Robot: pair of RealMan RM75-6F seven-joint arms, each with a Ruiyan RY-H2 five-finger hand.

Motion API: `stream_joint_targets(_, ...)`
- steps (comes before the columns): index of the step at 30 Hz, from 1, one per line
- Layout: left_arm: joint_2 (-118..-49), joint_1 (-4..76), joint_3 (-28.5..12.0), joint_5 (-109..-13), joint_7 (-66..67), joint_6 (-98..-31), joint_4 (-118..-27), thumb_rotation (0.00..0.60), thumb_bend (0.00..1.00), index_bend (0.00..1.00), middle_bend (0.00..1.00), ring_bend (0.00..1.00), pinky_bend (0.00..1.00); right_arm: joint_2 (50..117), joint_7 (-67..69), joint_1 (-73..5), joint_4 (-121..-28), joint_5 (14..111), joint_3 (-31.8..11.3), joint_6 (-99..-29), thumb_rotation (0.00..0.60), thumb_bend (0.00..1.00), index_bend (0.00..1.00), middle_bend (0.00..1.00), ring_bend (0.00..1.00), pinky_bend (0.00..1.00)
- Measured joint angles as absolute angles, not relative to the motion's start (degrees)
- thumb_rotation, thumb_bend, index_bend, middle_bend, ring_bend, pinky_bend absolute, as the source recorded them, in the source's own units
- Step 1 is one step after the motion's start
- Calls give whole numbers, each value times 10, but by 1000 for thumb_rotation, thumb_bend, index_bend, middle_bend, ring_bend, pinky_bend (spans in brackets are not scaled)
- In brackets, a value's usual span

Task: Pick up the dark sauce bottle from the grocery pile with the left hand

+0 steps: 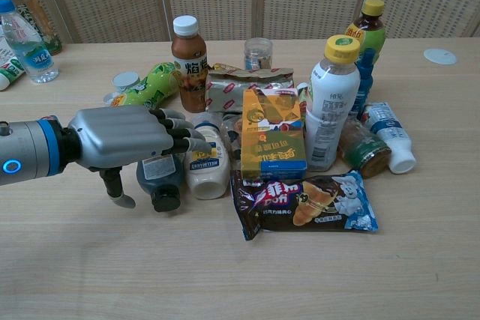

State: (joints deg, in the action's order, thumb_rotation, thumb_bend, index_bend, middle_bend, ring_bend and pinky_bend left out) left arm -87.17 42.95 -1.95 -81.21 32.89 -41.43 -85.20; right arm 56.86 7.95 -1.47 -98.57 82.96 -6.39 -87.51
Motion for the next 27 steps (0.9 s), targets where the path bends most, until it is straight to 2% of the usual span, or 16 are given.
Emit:
stream_joint_targets(11, -890, 432, 2, -821, 316, -432, -820, 600, 42, 145, 17, 0, 0, 570, 78, -16, -984, 827, -64, -871, 589, 0, 0, 0, 0, 0)
stream_joint_targets(13, -893, 432, 3, -823, 316, -437, -817, 600, 47, 207, 111, 52, 43, 570, 78, -16, -984, 828, -64, -871, 588, 0, 0, 0, 0, 0)
stream_joint_targets(18, -905, 429, 5, -847, 307, -471, -805, 600, 66, 529, 451, 394, 353, 570, 79, -16, -983, 827, -64, -871, 589, 0, 0, 0, 0, 0)
stream_joint_targets(20, -911, 428, 8, -862, 301, -487, -795, 600, 70, 620, 543, 481, 425, 570, 79, -16, -983, 828, -64, -871, 588, 0, 0, 0, 0, 0)
stream_joint_targets(23, -921, 425, 15, -884, 289, -505, -774, 600, 73, 689, 614, 544, 476, 570, 79, -16, -982, 828, -64, -872, 592, 0, 0, 0, 0, 0)
stream_joint_targets(27, -931, 421, 25, -898, 276, -519, -755, 600, 88, 730, 645, 564, 499, 570, 79, -16, -982, 827, -65, -873, 587, 0, 0, 0, 0, 0)
